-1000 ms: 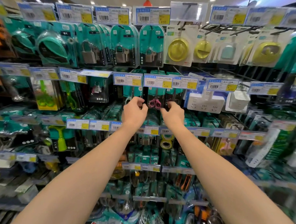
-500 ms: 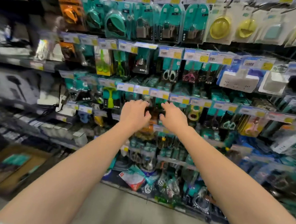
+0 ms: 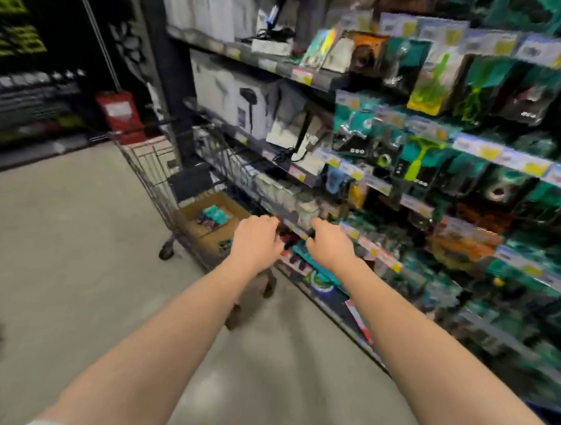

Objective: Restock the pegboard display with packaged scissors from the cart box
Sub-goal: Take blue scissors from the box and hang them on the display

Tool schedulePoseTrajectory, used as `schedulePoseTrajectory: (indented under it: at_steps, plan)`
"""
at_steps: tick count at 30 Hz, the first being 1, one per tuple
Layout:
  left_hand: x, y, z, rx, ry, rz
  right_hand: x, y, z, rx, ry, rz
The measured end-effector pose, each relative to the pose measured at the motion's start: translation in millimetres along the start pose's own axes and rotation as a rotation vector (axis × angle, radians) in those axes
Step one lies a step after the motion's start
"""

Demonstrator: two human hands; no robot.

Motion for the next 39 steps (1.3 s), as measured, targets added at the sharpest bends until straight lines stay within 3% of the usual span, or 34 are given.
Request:
schedulePoseTrajectory:
  at_steps: [8,14,20,28,39]
  plan:
    - [-53,-297,-17,0.287,-0.12,0.05,-147,-219,114,0.119,-0.16,0.04]
    - [-68,-431,-1,0.354,-0.164,0.022,-208,-308,190,0.08,-0.259,0.03]
    - [-99,-507,68,0.33,-0.197,-0.007,-249,-347,288,0.001,-0.275,0.018]
    - [-159,-593,223,0.173,-0.318,0.031,-295,-358,452,-0.14,-0.323,0.031]
    - [-222,-633,388,-0.058,-0.437,0.024,-332,-346,577,-0.416,-0.396,0.112]
Point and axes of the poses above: each hand's wrist, its own z-axis towards the middle knuckle, its own x-axis out of the back of the hand, y = z × x, the point moved 7 cm from there along z, towards the middle knuckle, and after that the axes turned 1 degree about -z, right-handed, at the moved point
